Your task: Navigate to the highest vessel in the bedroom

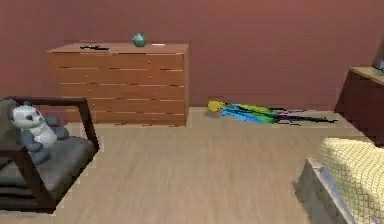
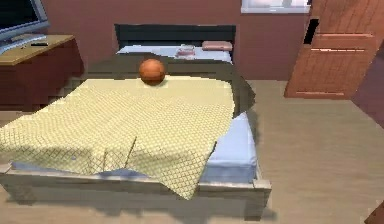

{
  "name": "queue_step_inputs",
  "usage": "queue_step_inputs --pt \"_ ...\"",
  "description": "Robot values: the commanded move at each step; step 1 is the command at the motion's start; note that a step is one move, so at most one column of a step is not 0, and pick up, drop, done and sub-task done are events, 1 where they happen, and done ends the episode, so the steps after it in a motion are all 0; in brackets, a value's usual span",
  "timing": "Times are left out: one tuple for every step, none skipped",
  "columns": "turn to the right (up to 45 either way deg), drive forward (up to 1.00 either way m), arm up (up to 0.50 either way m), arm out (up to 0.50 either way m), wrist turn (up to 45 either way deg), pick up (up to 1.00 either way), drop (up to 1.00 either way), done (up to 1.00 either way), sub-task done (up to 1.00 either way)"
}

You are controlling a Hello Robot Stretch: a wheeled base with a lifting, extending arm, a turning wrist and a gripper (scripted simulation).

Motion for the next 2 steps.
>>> queue_step_inputs --pt "3.0 0.00 0.00 0.00 0.0 0.00 0.00 0.00 0.00" --pt "0.0 1.00 0.00 0.00 0.0 0.00 0.00 0.00 0.00"
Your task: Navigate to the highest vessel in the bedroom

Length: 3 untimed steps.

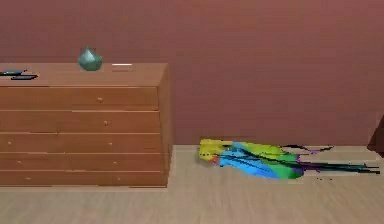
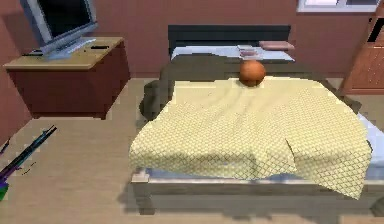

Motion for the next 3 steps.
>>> queue_step_inputs --pt "0.0 0.75 0.00 0.00 0.0 0.00 0.00 0.00 0.00" --pt "-39.0 0.00 0.00 0.00 0.0 0.00 0.00 0.00 0.00" --pt "0.0 0.00 0.00 0.00 0.0 0.00 0.00 1.00 0.00"
